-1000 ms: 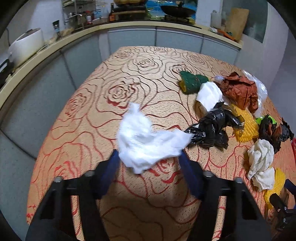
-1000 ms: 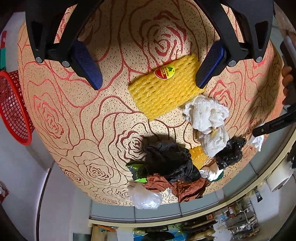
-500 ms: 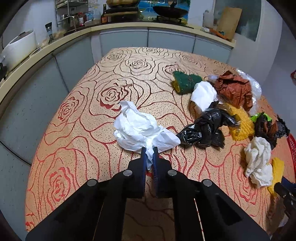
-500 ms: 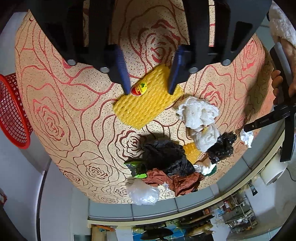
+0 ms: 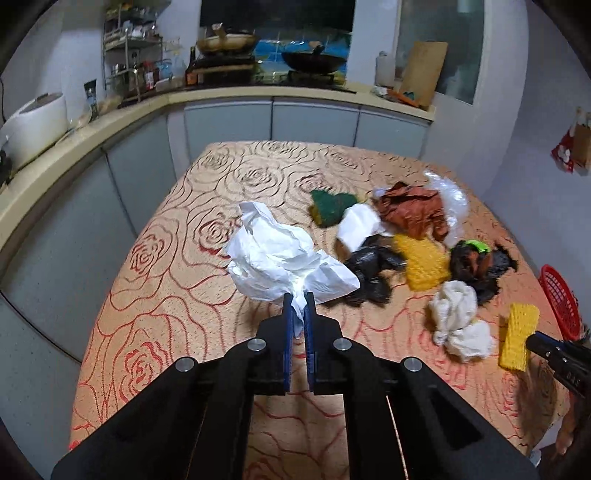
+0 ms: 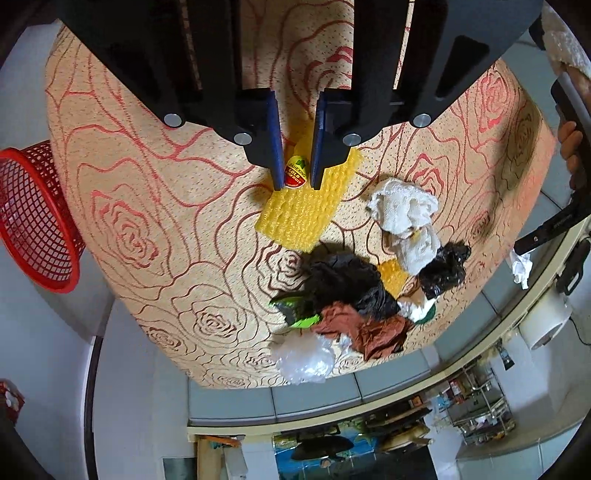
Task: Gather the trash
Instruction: 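Carry the tissue and foam net over the red wastebasket with both tools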
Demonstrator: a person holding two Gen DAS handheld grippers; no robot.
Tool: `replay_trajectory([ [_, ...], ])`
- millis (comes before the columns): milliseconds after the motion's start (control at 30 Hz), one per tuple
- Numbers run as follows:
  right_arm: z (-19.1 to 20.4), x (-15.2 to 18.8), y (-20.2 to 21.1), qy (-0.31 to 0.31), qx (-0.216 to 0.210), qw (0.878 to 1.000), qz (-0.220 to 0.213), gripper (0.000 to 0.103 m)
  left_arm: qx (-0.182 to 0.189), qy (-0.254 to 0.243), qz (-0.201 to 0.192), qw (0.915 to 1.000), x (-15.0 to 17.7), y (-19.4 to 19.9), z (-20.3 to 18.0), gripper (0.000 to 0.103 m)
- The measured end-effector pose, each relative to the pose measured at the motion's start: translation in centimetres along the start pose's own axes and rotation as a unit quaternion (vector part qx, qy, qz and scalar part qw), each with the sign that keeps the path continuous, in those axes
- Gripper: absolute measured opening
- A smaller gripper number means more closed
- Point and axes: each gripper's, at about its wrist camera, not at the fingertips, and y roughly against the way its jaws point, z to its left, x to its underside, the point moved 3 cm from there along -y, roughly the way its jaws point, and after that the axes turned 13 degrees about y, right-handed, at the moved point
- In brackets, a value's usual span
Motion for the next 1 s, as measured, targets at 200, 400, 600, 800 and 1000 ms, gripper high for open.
replay_trajectory([
  [200,-1.5,0.1,1.4,-0.009,0.006,1.0,-0.01,0.014,0.014,-0.018,-0.013,0.9996,0.2,1.2,-3.2,0.005],
  [400,-3.0,0.1,2.7,-0.022,0.015,0.999,-0.022,0.013,0.027,-0.039,-0.019,0.9987,0.6,1.6,-5.9,0.005],
  [600,-4.1,-0.1,3.6,-0.028,0.025,0.999,-0.033,0.013,0.042,-0.063,-0.019,0.9969,0.8,1.6,-8.9,0.005],
  [800,-6.4,-0.6,5.4,-0.045,0.047,0.996,-0.054,0.013,0.069,-0.089,-0.019,0.9935,0.9,1.6,-12.7,0.005],
  [1000,-10.4,-0.6,8.0,-0.071,0.084,0.992,-0.07,0.013,0.105,-0.114,-0.011,0.9879,1.2,1.4,-17.5,0.005],
])
